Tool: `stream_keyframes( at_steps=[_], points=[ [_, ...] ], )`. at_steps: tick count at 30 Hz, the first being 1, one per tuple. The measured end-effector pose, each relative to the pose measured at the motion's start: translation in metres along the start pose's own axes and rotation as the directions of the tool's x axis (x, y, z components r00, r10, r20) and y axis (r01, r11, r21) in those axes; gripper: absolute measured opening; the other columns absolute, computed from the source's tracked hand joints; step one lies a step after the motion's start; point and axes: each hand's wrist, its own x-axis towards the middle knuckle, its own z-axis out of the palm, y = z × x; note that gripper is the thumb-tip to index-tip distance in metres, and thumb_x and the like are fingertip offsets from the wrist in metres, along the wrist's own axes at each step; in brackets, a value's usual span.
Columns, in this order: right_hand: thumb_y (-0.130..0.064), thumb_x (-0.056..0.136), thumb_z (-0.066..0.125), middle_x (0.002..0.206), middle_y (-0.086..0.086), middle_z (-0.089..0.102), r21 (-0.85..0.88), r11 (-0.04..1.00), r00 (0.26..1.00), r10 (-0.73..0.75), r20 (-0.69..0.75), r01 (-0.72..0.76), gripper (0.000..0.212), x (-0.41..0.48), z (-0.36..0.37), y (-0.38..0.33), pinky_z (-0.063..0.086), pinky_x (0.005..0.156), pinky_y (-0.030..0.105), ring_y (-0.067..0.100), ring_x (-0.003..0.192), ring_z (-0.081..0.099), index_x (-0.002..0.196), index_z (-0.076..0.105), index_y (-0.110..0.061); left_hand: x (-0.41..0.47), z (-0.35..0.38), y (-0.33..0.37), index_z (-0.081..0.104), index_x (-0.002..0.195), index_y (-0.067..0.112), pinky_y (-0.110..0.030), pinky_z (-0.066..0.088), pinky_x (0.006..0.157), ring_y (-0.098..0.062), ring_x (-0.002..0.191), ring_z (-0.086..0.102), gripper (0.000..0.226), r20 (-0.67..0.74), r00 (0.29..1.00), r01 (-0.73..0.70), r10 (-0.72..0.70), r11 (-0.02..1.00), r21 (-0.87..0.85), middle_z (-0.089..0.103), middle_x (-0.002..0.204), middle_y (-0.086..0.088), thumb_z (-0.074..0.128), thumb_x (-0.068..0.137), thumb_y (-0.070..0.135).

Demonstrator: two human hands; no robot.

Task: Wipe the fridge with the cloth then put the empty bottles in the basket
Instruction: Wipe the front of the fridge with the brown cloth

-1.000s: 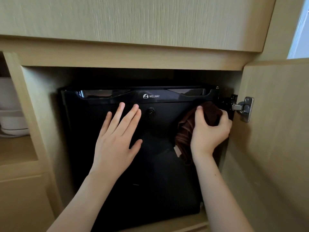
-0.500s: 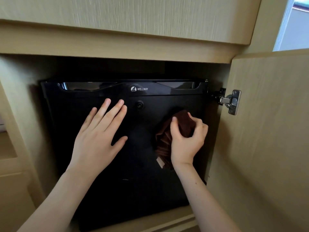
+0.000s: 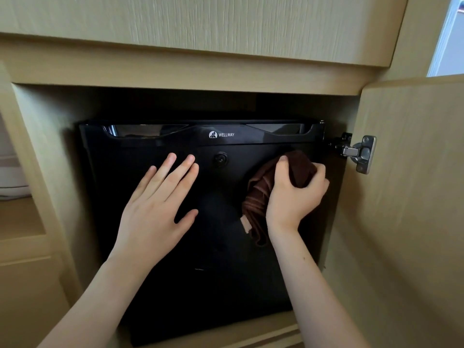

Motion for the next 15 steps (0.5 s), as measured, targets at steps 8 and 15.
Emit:
stream_keyframes(
  at_steps=[8, 15],
  points=[
    [-0.028, 0.088, 0.075, 0.106, 0.008, 0.054, -0.087, 0.95, 0.954, 0.295, -0.053, -0.299, 0.025, -0.056, -0.052, 0.057, 0.053, 0.086, 0.032, 0.002, 0.089, 0.056, 0.1, 0.054, -0.02, -0.006, 0.0, -0.004, 0.031, 0.154, 0.017, -0.037, 0.013, 0.124, -0.018, 0.153, 0.014, 0.085, 0.018, 1.0, 0.001, 0.0, 1.0, -0.006, 0.024, 0.163, 0.005, 0.073, 0.082, 0.031],
    [-0.034, 0.083, 0.075, 0.102, 0.002, 0.052, -0.018, 0.989, 0.985, 0.144, -0.09, -0.146, 0.028, -0.007, -0.002, 0.008, 0.037, 0.065, -0.003, -0.006, 0.079, 0.053, 0.097, 0.052, -0.023, -0.007, -0.002, -0.003, 0.031, 0.154, 0.017, -0.04, 0.016, 0.124, -0.018, 0.153, 0.013, 0.085, 0.027, 1.0, -0.001, 0.001, 1.0, -0.009, 0.023, 0.163, 0.005, 0.074, 0.082, 0.029]
  ],
)
